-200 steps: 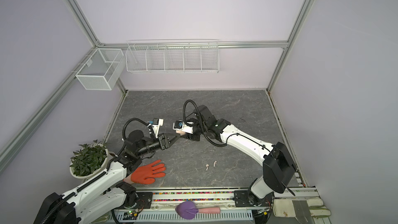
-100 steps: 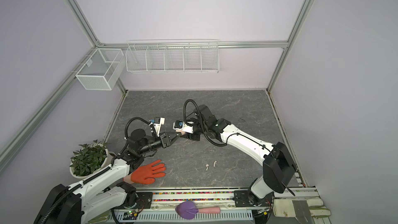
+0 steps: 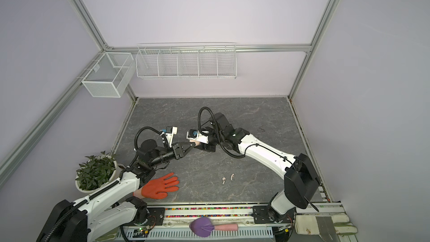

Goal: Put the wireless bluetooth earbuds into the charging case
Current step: 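Close the left gripper on the pink case while the right gripper releases and withdraws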

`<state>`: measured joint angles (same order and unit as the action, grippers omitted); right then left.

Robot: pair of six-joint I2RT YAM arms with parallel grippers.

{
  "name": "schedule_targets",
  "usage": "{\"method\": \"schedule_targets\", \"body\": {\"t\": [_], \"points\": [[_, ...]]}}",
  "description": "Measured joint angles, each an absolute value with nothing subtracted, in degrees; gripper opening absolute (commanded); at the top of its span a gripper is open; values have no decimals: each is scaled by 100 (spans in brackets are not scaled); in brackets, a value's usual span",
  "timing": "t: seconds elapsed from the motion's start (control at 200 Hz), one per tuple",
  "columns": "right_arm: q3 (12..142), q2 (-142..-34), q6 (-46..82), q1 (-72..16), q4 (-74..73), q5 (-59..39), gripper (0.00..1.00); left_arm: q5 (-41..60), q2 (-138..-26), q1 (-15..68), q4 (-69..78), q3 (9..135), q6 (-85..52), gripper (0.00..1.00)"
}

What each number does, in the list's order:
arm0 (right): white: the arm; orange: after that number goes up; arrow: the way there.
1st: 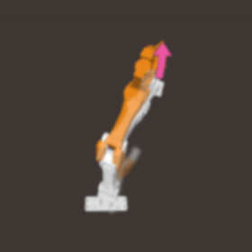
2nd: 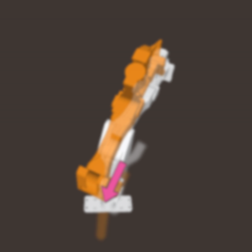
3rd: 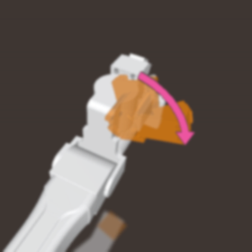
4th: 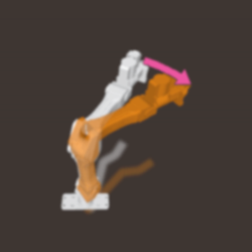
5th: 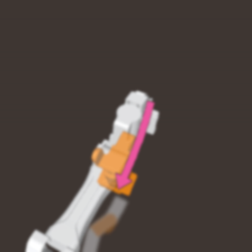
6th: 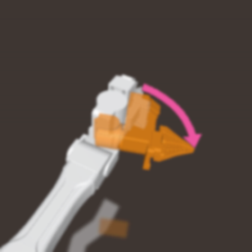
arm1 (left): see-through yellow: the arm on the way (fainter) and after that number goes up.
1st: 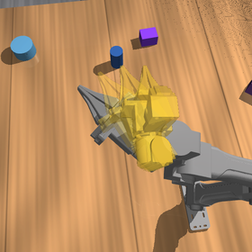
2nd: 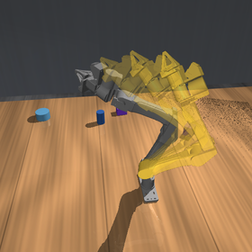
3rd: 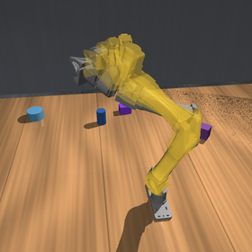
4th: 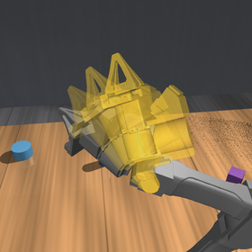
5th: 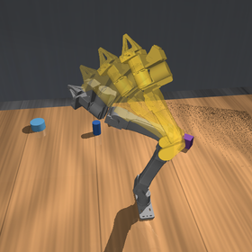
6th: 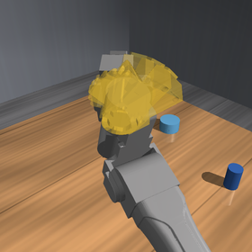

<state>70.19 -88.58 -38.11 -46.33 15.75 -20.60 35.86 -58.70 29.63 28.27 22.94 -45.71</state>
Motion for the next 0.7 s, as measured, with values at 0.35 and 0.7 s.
{"method": "schedule_targets", "body": {"t": [0.35, 0.7], "points": [[6969, -7216, -3841, -4713, 2137, -1433, 81, 3205, -5500, 3004, 4086, 1592, -3955, 0], [6587, -6670, -3004, -4532, 2200, -2178, 69, 3050, -5793, 3562, 6106, 1044, -2488, 0]]}}
